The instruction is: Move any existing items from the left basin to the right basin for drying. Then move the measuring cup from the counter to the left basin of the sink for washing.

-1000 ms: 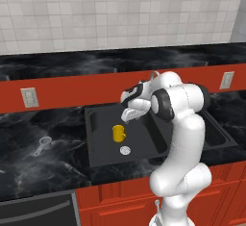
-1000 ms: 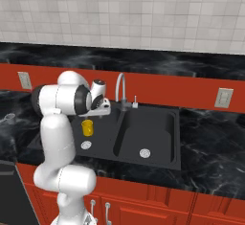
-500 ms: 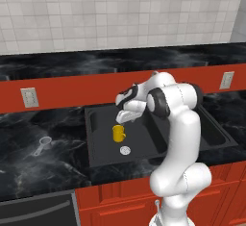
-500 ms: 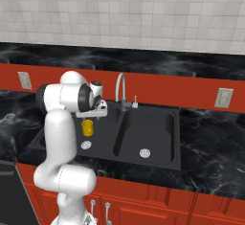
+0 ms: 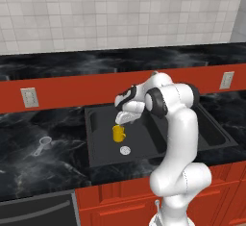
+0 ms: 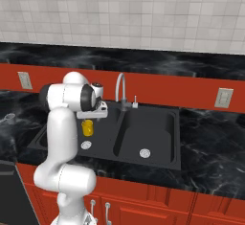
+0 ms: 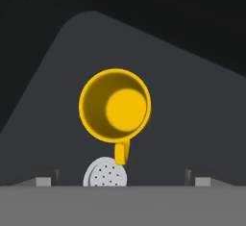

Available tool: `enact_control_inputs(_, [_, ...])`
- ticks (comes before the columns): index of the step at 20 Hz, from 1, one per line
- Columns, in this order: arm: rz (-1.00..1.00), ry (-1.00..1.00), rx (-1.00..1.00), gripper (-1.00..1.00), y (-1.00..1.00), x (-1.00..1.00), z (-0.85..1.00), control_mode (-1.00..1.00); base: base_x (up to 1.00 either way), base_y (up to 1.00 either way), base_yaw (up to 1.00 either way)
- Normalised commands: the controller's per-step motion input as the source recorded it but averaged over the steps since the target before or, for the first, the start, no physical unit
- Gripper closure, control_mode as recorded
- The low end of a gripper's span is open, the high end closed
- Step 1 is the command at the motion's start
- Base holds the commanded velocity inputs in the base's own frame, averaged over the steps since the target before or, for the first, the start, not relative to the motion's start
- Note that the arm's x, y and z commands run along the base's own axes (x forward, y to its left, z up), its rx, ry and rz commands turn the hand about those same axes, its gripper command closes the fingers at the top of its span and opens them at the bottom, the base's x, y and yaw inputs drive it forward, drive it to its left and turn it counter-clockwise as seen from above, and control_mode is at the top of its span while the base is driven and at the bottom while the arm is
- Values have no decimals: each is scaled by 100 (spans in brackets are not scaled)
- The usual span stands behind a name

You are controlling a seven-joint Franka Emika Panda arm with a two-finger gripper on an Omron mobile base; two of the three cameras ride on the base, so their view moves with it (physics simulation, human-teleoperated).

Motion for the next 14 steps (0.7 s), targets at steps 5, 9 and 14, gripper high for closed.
enact_control_inputs(5, [1,0,0,-100,0,0,-17,-100,0,0,0])
enact_control_inputs(9, [0,0,0,-100,0,0,-14,-100,0,0,0])
enact_control_inputs(14, [0,0,1,-100,0,0,-10,-100,0,0,0])
